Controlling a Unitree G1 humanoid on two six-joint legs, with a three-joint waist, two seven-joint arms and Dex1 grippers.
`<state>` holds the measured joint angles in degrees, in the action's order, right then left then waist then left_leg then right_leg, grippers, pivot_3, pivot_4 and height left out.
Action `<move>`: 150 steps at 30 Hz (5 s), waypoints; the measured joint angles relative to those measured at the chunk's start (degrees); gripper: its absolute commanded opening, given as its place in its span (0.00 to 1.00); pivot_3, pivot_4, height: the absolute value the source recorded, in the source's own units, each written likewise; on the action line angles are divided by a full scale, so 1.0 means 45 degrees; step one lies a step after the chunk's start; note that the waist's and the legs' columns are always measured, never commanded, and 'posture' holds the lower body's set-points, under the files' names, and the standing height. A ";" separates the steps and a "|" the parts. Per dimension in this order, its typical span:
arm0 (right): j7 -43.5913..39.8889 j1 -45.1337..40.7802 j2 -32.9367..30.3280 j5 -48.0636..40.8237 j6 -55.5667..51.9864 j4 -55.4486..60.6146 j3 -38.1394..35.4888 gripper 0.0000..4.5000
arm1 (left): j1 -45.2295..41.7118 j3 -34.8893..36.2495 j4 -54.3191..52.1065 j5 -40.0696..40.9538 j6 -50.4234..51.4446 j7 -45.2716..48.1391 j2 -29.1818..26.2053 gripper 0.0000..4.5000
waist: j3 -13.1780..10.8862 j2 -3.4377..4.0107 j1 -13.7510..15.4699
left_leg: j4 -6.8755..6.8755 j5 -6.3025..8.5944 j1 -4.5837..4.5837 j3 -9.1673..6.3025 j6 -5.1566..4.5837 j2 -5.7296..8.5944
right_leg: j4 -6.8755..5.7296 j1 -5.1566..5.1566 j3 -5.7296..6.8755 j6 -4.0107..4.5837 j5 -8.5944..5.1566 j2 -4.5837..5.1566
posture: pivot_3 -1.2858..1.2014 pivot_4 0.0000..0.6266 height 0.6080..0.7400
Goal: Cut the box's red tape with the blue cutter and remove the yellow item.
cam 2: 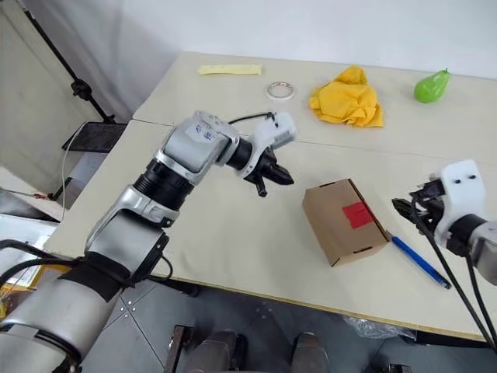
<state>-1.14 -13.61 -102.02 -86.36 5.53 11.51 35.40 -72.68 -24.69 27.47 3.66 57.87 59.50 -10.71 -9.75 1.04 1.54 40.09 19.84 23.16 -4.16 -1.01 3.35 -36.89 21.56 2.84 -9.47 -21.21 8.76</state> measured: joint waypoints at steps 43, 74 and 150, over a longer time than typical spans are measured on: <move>-0.1775 -0.0999 1.0571 0.7495 -1.4136 0.2922 -0.7498 0.01 | 0.1470 -0.0271 -0.0849 0.0206 0.1056 -0.1818 -0.0204 0.00 | -0.0040 -0.0068 -0.0087 | 0.0025 -0.0001 -0.0028 -0.0001 -0.0002 0.0070 | -0.0123 0.0020 -0.0004 0.0006 0.0003 0.0000 | 0.52 0.24 1.00; -0.0249 -0.1070 1.2912 0.5978 -1.9789 0.6511 -1.2598 0.99 | 0.0321 0.0872 0.0486 0.0973 -0.1026 -0.0508 0.0244 0.00 | -0.0056 -0.0098 -0.0086 | 0.0020 -0.0001 -0.0050 -0.0015 -0.0002 0.0094 | -0.0188 0.0035 -0.0028 0.0009 0.0005 0.0019 | 0.52 0.24 1.00; -0.3942 -0.1254 1.5126 0.6412 -2.1431 0.0166 -1.4454 0.99 | 0.1787 -0.0648 -0.1942 0.0142 -0.2132 0.0572 -0.0672 0.00 | 0.0030 -0.0268 -0.0405 | -0.0033 -0.0009 -0.0240 0.0053 0.0011 -0.0027 | -0.0144 -0.0084 -0.0100 0.0037 0.0010 -0.0037 | 0.52 0.24 1.00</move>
<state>-18.88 -19.25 -33.95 -57.51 -90.91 12.25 -29.64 -64.64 -27.61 18.73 4.30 48.27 62.07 -13.73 -9.62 -0.17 -0.28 39.94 19.80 22.08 -3.92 -0.97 3.23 -37.53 21.19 2.39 -9.30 -21.17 8.59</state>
